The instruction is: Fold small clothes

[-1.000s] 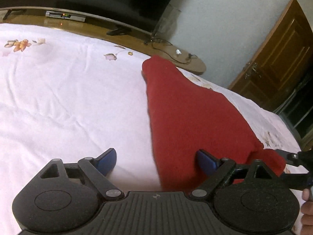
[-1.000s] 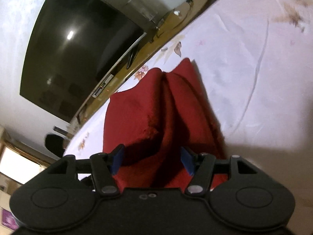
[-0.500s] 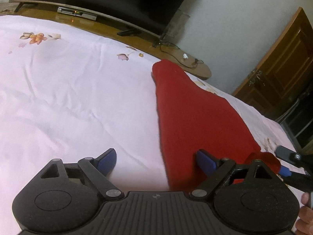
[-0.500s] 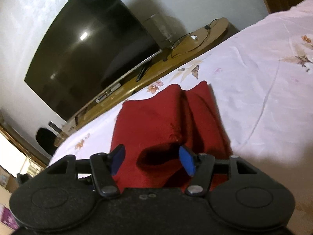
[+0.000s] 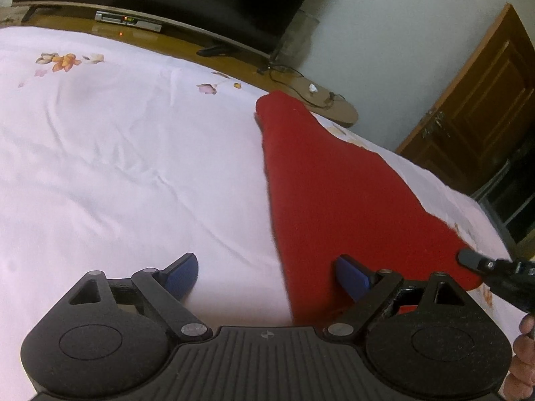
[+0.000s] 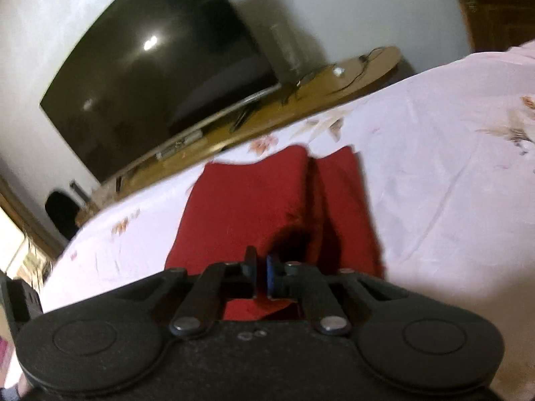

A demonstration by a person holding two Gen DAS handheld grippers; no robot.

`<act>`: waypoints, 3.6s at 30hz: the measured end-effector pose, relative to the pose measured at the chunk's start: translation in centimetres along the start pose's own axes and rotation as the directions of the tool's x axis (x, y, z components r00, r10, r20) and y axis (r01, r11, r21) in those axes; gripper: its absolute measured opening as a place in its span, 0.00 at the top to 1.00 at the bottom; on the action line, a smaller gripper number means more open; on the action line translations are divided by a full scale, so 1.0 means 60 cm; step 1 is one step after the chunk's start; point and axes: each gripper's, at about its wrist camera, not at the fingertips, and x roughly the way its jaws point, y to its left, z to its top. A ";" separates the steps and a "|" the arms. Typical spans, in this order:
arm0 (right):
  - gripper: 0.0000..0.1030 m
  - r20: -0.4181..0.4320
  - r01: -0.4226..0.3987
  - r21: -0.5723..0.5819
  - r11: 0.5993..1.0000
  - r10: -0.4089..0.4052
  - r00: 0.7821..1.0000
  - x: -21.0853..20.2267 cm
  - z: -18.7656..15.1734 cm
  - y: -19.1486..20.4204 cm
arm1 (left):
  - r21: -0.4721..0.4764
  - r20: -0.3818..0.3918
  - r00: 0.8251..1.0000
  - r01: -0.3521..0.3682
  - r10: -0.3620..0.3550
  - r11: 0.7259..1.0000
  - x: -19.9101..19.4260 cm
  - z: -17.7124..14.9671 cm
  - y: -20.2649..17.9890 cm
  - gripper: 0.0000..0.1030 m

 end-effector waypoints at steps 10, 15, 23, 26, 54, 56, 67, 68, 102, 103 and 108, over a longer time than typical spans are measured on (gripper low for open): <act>0.49 0.002 -0.074 0.229 0.971 0.076 0.997 -0.011 -0.018 -0.095 | 0.002 0.025 0.999 0.029 -0.029 1.000 -0.018 0.001 0.007 0.13; 0.49 0.006 -0.127 0.245 0.961 0.130 0.992 0.006 0.005 -0.105 | -0.051 0.044 0.997 0.061 -0.058 0.997 -0.009 0.018 0.014 0.13; 0.49 -0.044 -0.167 0.220 0.961 0.180 0.983 0.094 0.054 -0.126 | -0.045 0.032 0.998 0.053 -0.051 0.998 0.022 0.043 0.011 0.13; 0.52 -0.078 -0.140 0.196 0.970 0.158 0.984 0.122 0.059 -0.129 | -0.045 0.029 0.998 0.048 -0.047 0.998 0.027 0.046 0.015 0.13; 0.83 -0.097 -0.243 -0.039 0.969 0.238 0.966 0.121 0.087 -0.041 | -0.011 0.027 0.997 0.068 -0.068 0.998 0.090 0.093 0.002 0.13; 0.83 -0.078 -0.259 -0.061 0.964 0.254 0.964 0.104 0.096 -0.030 | 0.008 0.034 0.996 0.079 -0.079 0.997 0.091 0.098 -0.010 0.13; 0.83 -0.062 -0.155 -0.013 0.988 0.154 0.986 0.107 0.109 -0.084 | 0.137 -0.055 0.996 0.073 -0.066 0.988 0.138 0.118 -0.074 0.13; 0.83 -0.118 -0.112 0.038 0.993 0.116 0.986 0.132 0.096 -0.109 | 0.142 -0.071 0.995 0.077 -0.068 0.987 0.146 0.116 -0.076 0.13; 0.61 0.047 -0.166 0.495 0.853 0.164 0.985 -0.012 -0.081 -0.144 | 0.237 0.028 1.000 -0.008 0.002 0.972 0.004 -0.035 -0.063 0.12; 0.61 0.051 -0.176 0.506 0.844 0.174 0.983 -0.005 -0.081 -0.143 | 0.267 0.026 0.999 -0.030 0.024 0.963 0.011 -0.037 -0.072 0.12; 0.73 0.023 -0.155 0.526 0.836 0.168 0.985 0.039 -0.081 -0.135 | 0.316 0.071 0.994 -0.101 0.082 0.943 0.013 -0.040 -0.082 0.14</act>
